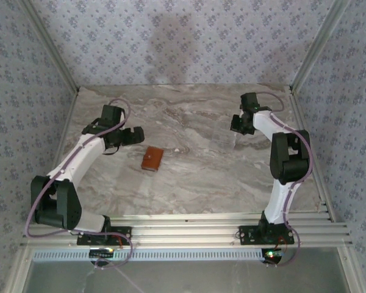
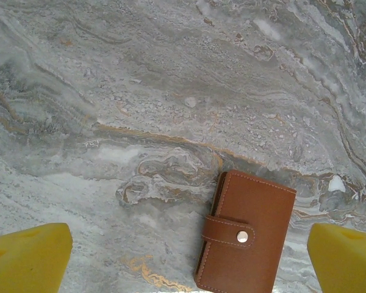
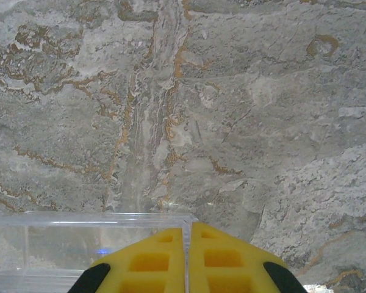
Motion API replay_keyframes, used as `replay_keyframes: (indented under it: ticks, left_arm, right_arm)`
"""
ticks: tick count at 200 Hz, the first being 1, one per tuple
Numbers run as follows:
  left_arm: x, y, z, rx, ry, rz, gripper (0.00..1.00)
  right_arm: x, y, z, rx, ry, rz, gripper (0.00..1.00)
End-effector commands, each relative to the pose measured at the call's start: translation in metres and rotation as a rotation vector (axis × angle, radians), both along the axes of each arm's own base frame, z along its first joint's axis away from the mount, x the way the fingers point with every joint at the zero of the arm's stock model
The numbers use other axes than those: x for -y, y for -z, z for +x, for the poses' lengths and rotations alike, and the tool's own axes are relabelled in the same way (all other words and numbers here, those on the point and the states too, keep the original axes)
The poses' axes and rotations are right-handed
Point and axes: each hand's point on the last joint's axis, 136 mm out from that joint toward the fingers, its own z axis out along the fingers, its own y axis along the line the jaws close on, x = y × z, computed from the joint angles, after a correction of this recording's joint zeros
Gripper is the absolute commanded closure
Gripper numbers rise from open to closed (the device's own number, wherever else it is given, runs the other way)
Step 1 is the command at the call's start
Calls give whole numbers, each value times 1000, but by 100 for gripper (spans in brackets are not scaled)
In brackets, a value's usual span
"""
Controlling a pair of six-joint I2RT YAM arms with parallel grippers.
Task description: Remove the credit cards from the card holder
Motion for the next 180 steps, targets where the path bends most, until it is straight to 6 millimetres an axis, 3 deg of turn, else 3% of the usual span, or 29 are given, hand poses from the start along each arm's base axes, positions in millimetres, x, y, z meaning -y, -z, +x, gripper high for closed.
replay_keyframes:
  ticks: [1,61,110,133,180]
  left_arm:
    - [1,5,-3,-21,-7,2,1]
    - [3,12,-2,-42,-16,7,2]
    - [17,17,-3,-61,21,20,3]
    - [21,20,-4,-74,32,32,3]
    - [25,28,-6,-100,48,39,3]
  right_arm:
    - [-9,-13,3,11,5,-25,94]
    - [-67,-33,6,51,-38,-79,95]
    - [-124,-28,3,27,-106,-114,96]
    - [-137,-25,-1,12,-128,-120,95]
    - [-145,-18,1,23,-150,-121,96]
